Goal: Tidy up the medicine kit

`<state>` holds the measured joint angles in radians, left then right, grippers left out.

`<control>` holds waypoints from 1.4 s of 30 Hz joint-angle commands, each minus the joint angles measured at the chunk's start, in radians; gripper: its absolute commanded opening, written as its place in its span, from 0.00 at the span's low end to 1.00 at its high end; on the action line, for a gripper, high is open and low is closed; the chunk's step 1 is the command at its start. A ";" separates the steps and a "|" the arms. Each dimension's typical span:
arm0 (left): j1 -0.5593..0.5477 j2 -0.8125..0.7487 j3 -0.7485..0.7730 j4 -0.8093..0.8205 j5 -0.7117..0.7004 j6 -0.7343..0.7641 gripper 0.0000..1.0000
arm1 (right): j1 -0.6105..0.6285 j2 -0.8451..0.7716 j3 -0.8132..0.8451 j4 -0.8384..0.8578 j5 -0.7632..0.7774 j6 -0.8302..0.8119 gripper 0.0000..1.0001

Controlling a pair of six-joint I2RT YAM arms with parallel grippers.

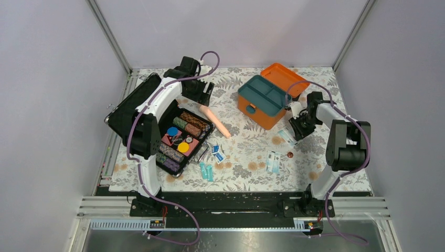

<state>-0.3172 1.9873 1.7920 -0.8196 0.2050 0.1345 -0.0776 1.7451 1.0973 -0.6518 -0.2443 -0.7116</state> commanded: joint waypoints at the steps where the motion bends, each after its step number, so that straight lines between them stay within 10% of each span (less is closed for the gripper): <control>1: 0.010 -0.005 0.029 0.009 -0.009 -0.006 0.75 | 0.004 0.025 0.043 -0.018 0.001 -0.061 0.31; 23: 0.011 -0.008 0.031 0.029 -0.007 -0.039 0.75 | 0.068 0.127 0.161 -0.160 0.193 0.123 0.31; 31: 0.011 -0.032 0.008 0.064 -0.012 -0.048 0.75 | 0.103 0.108 0.140 -0.199 0.157 0.042 0.00; 39: 0.009 -0.150 -0.080 0.234 0.131 -0.040 0.74 | 0.101 -0.057 0.175 -0.189 0.019 0.184 0.01; 42: -0.013 -0.208 -0.170 0.371 0.220 -0.037 0.74 | 0.084 -0.196 0.126 -0.116 -0.029 0.243 0.20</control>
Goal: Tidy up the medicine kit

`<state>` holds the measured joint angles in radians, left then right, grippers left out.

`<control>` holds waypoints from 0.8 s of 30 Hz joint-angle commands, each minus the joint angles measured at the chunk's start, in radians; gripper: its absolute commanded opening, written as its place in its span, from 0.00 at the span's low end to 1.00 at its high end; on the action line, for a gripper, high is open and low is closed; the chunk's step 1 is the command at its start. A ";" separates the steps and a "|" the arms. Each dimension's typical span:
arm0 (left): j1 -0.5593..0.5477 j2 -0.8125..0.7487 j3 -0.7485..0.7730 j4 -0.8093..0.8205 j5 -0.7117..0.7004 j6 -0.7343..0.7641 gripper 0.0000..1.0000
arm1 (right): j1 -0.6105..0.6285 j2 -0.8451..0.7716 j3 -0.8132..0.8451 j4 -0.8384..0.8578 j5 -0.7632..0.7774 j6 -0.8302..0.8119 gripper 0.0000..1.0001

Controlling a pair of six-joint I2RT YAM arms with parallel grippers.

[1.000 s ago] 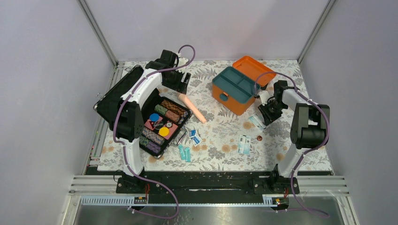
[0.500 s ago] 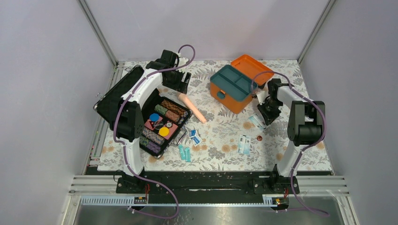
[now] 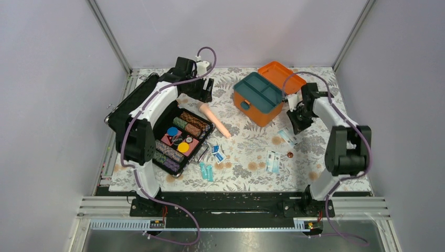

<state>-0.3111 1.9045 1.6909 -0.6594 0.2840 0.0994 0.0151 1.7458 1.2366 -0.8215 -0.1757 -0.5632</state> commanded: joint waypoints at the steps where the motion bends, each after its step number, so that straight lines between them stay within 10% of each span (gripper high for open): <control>1: -0.037 -0.141 -0.097 0.260 0.155 0.011 0.74 | -0.031 -0.246 -0.039 0.094 -0.108 0.135 0.31; 6: -0.179 -0.134 -0.114 0.364 0.180 0.109 0.75 | -0.087 -0.385 -0.129 0.201 -0.049 0.383 0.61; 15: -0.461 0.035 -0.024 0.470 0.259 0.217 0.73 | -0.301 -0.411 -0.178 0.115 -0.158 0.603 0.62; 24: -0.613 0.277 0.156 0.604 0.225 -0.005 0.79 | -0.409 -0.305 -0.129 0.129 -0.271 0.520 0.62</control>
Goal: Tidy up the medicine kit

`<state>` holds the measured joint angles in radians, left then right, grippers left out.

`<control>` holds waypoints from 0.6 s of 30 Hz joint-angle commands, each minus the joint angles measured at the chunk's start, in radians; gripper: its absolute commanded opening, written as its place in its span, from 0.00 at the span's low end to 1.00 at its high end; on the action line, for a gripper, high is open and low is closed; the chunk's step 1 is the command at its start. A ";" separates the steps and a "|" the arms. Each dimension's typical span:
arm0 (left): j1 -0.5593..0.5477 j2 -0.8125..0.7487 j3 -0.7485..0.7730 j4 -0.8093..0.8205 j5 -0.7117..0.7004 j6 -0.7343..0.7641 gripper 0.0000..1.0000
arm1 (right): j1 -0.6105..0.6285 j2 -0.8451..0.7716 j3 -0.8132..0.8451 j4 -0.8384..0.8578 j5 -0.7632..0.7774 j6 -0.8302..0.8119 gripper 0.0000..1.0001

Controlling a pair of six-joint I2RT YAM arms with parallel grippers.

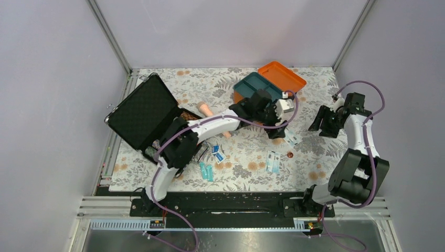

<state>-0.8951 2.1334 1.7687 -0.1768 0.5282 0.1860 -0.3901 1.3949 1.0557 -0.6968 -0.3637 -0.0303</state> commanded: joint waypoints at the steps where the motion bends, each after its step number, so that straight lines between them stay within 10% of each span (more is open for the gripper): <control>1: -0.037 0.071 0.087 0.145 -0.076 -0.140 0.83 | -0.004 0.051 0.059 0.003 -0.097 -0.023 0.62; 9: -0.059 0.230 0.220 0.183 -0.362 -0.521 0.91 | -0.004 0.132 0.121 -0.145 -0.138 -0.248 0.63; 18: -0.038 0.354 0.285 0.256 -0.301 -0.692 0.91 | -0.004 0.185 0.148 -0.179 -0.225 -0.220 0.63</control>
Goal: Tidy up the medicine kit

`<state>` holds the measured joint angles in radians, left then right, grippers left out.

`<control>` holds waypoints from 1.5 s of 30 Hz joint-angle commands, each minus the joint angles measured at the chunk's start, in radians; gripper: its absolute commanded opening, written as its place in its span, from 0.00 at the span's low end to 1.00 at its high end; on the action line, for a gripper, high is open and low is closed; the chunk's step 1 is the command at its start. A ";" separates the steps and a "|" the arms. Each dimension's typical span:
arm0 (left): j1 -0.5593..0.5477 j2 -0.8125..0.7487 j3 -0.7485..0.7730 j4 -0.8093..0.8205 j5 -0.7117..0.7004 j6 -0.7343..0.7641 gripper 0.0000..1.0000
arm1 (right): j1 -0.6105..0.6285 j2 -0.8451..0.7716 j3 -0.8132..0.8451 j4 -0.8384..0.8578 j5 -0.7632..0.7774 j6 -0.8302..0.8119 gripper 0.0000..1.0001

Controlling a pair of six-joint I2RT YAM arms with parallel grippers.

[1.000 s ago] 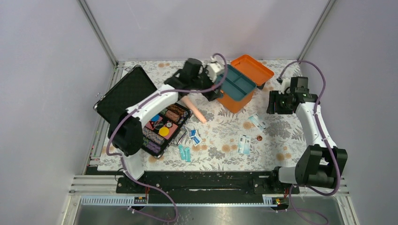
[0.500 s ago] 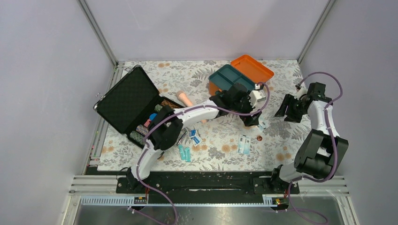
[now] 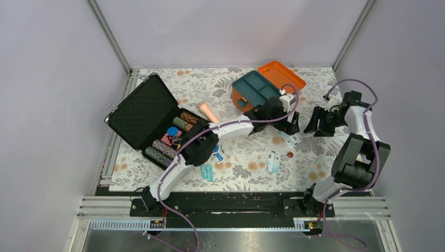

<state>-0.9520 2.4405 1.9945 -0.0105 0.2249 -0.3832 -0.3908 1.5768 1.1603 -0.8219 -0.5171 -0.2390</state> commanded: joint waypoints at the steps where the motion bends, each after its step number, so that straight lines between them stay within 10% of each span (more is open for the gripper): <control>1: 0.023 0.058 0.062 0.098 0.018 -0.134 0.91 | -0.003 0.004 0.047 -0.060 -0.079 -0.011 0.63; 15: 0.051 0.060 -0.022 0.024 0.120 -0.141 0.80 | -0.003 0.113 0.048 -0.026 -0.052 0.148 0.62; 25: 0.076 -0.332 -0.575 0.092 0.117 0.094 0.73 | 0.007 0.163 0.024 0.059 0.042 0.369 0.65; 45: 0.222 -0.827 -0.499 -0.668 0.063 0.491 0.77 | 0.046 0.438 0.157 0.107 -0.025 0.586 0.67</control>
<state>-0.7689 1.6733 1.4033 -0.5014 0.3302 -0.0097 -0.3744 1.9919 1.2804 -0.7246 -0.5396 0.2710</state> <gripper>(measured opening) 0.767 0.660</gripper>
